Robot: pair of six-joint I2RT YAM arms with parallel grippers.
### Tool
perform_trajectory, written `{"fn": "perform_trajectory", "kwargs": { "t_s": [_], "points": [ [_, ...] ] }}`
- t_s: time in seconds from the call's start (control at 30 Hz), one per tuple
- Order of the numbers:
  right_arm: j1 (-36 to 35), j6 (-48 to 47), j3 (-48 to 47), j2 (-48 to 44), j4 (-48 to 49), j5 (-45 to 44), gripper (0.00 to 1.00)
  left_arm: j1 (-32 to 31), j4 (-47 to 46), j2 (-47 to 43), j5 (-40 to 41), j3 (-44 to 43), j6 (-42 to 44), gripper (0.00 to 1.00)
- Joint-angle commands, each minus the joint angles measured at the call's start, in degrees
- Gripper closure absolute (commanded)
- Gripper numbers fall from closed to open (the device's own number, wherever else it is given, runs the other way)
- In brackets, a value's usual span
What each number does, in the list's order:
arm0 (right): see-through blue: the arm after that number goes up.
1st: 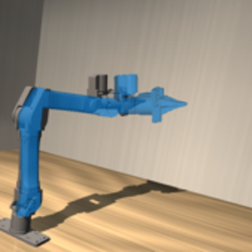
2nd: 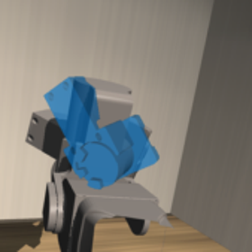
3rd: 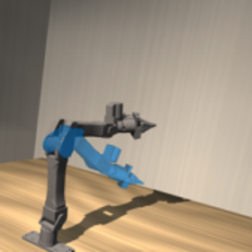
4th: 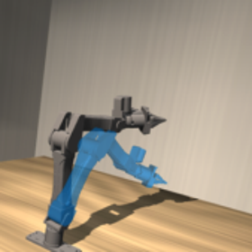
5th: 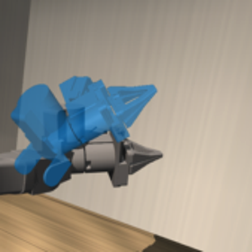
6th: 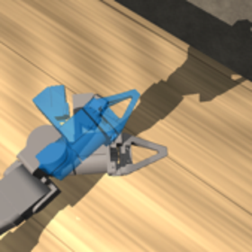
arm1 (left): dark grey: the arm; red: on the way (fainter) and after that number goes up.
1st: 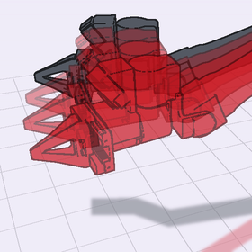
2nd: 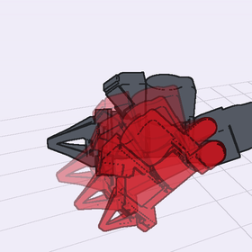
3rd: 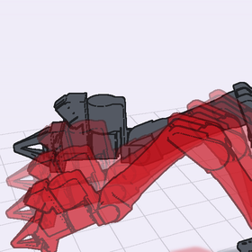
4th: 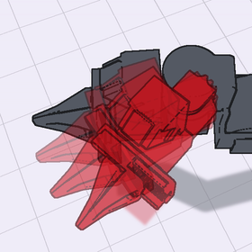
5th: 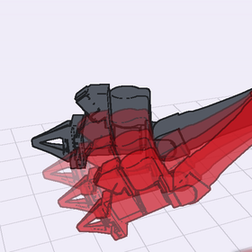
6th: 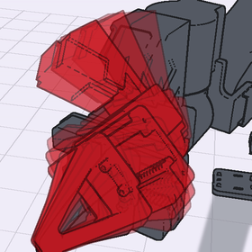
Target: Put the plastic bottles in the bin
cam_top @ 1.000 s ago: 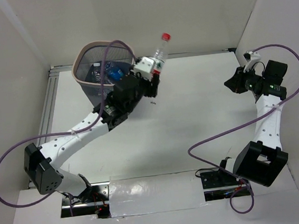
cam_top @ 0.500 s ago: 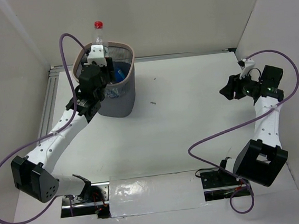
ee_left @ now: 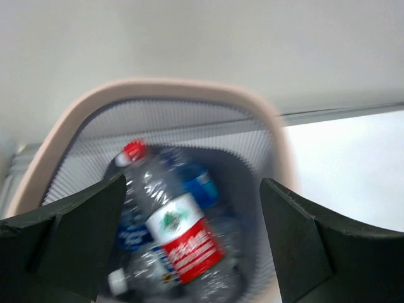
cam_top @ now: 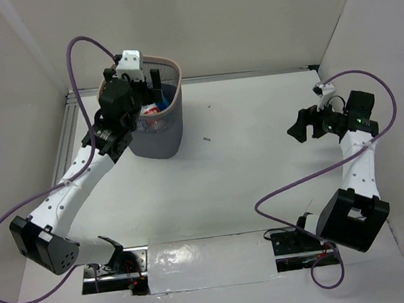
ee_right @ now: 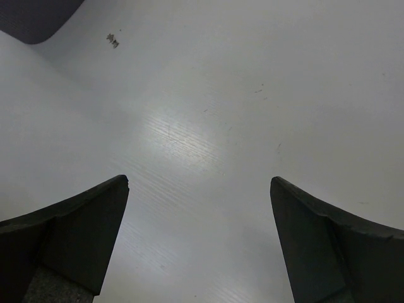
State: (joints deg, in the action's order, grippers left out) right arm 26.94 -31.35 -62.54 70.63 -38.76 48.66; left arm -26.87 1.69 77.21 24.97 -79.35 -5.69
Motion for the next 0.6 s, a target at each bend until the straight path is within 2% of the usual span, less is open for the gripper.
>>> {"fn": "perform_trajectory", "kwargs": {
  "t_s": [0.0,0.07,0.13,0.17,0.2,0.27,0.4,0.57],
  "points": [
    [-0.40,-0.29,0.05,-0.32,-0.96,0.11,0.00,-3.53,-1.87,-4.34,-7.28,-3.71,2.70,0.01],
    [-0.40,0.33,0.05,-0.32,-1.57,-0.50,0.00,-6.34,-1.87,-7.68,-13.51,-3.71,3.32,0.01],
    [-0.40,2.33,-0.47,-0.32,-1.58,-1.72,0.00,-9.06,-2.39,-11.44,-28.67,0.15,2.18,0.01],
    [-0.40,2.35,-0.47,-0.32,-1.06,-1.73,0.00,-10.03,-3.01,-12.60,-28.75,1.82,2.18,0.01],
    [-0.40,4.96,-0.47,-0.32,-0.53,-2.69,0.00,-12.48,-4.06,-13.65,-33.88,5.40,0.26,0.01],
    [-0.40,8.75,0.05,-0.32,1.40,-6.45,0.00,-15.12,-5.29,-16.28,-37.44,9.55,-1.24,0.01],
    [-0.40,11.84,1.18,-2.77,2.81,-11.83,0.00,-22.50,-6.52,-19.89,-35.97,22.18,-5.98,0.01],
    [-0.40,14.65,5.75,-7.60,7.29,-13.95,0.00,-25.15,-6.53,-25.87,-29.11,33.89,-9.95,0.01]
  ]
}}
